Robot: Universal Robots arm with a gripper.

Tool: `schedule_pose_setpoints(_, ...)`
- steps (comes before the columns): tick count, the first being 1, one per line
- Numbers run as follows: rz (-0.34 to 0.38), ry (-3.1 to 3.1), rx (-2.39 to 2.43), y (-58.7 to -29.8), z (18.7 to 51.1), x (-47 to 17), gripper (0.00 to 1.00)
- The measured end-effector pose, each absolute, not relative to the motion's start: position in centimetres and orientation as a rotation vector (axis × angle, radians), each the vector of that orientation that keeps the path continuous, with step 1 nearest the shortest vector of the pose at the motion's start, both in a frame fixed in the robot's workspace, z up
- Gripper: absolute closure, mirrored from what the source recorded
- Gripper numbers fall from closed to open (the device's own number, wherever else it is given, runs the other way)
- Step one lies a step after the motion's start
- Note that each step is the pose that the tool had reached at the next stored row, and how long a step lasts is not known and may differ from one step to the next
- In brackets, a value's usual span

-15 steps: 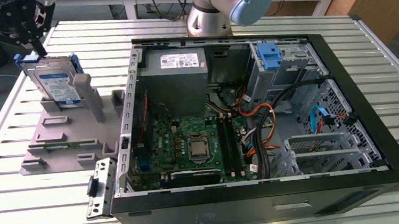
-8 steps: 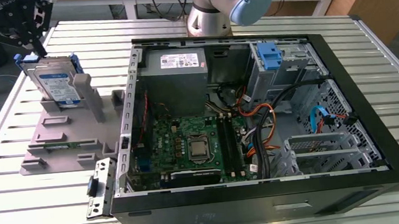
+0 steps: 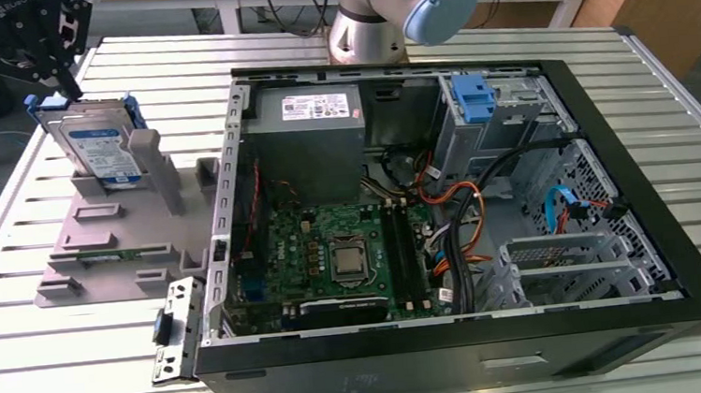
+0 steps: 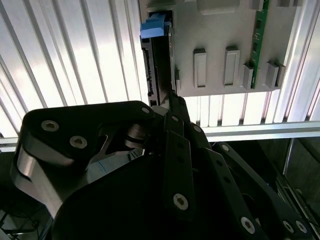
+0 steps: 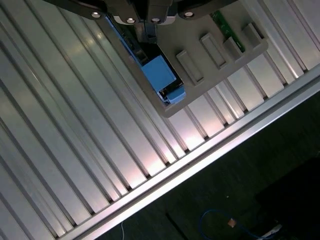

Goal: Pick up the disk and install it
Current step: 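Pick up the disk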

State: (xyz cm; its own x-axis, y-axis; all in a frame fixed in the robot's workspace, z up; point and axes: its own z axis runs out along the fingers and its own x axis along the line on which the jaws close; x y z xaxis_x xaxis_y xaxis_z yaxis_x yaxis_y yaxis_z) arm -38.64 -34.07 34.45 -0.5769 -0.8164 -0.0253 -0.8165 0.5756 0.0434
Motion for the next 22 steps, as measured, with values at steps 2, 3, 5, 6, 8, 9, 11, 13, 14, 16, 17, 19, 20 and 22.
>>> schedule_pose_setpoints(2, 0.079, 2.786, -1.444, -34.06, 34.45, -38.64, 0.89)
schedule_pose_setpoints(3, 0.079, 2.786, -1.444, -34.06, 34.45, -38.64, 0.89)
schedule_pose_setpoints(5, 0.079, 2.786, -1.444, -34.07, 34.45, -38.64, 0.89)
schedule_pose_setpoints(6, 0.079, 2.786, -1.444, -34.07, 34.45, -38.64, 0.89)
schedule_pose_setpoints(8, 0.079, 2.786, -1.444, -34.07, 34.45, -38.64, 0.89)
schedule_pose_setpoints(9, 0.079, 2.785, -1.446, -34.07, 34.45, -38.64, 0.89)
schedule_pose_setpoints(11, 0.079, 2.777, -1.462, -34.07, 34.45, -38.64, 0.89)
schedule_pose_setpoints(13, 0.079, 2.771, -1.473, -34.07, 34.45, -38.64, 0.89)
schedule_pose_setpoints(14, 0.079, 2.771, -1.474, -34.06, 34.45, -38.64, 0.89)
schedule_pose_setpoints(16, 0.079, 2.771, -1.474, -34.07, 34.46, -38.64, 0.89)
schedule_pose_setpoints(17, 0.079, 2.771, -1.474, -34.07, 34.45, -38.64, 0.89)
schedule_pose_setpoints(19, 0.079, 2.760, -1.494, -34.06, 34.44, -38.64, 0.89)
schedule_pose_setpoints(20, 0.079, 2.749, -1.516, -34.06, 34.43, -38.64, 0.89)
schedule_pose_setpoints(22, 0.079, 2.722, -1.566, -34.06, 34.41, -38.64, 0.89)
